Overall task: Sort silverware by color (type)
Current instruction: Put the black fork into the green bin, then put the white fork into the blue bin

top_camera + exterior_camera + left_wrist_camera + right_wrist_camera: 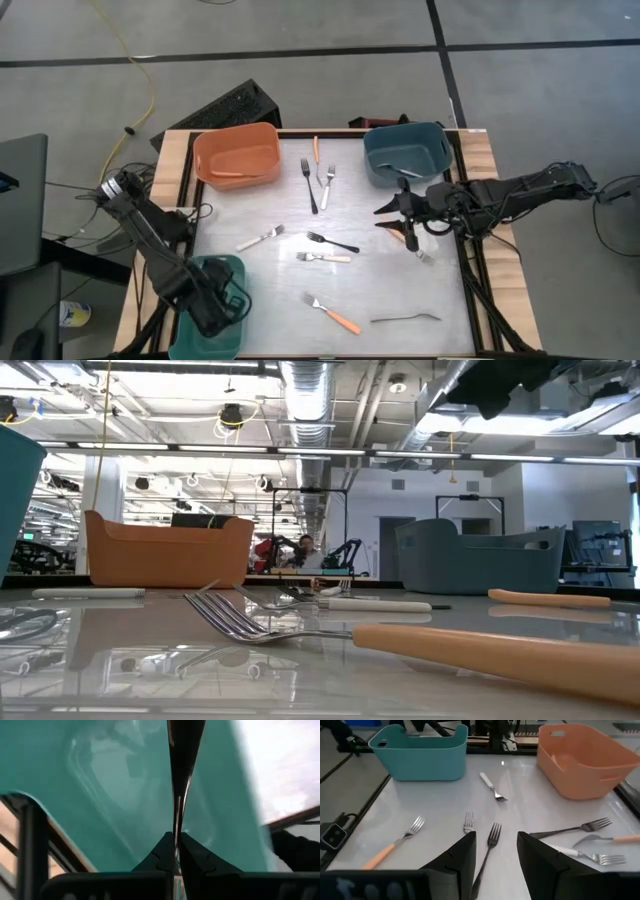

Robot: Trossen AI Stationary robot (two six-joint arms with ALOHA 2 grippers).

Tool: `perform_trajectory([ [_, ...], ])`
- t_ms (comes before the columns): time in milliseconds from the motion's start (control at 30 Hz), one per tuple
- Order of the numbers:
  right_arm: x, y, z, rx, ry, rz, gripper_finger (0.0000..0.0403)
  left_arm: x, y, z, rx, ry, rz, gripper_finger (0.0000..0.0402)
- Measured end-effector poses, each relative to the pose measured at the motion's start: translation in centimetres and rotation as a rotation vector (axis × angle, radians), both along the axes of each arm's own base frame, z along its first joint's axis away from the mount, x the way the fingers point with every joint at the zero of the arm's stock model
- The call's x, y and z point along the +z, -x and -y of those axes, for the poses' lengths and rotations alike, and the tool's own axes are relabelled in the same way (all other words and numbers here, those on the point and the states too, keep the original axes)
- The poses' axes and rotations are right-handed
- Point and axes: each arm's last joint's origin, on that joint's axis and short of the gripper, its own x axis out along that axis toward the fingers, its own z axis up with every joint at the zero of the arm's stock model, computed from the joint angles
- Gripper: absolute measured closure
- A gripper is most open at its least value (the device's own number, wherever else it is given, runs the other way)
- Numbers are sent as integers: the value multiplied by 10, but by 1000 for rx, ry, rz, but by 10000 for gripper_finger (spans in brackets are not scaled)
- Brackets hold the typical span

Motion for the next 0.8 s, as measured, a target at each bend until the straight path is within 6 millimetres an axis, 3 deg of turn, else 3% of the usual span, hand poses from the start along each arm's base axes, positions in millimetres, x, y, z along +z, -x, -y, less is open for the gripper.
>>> perform_trajectory([
  [233, 0, -3, 5, -69, -99, 8, 237, -59, 6, 4, -7, 82, -10, 401],
  [367, 0, -3, 5, -95, -163, 4, 237, -81, 9, 1, -34, 115, -13, 395],
  [600, -5, -7, 1, -119, -244, -34, 237, -85, 1, -12, -232, 178, -69, 325],
  [800, -18, -20, -9, -88, -243, -90, 237, -73, -3, -23, -438, 282, -25, 257],
])
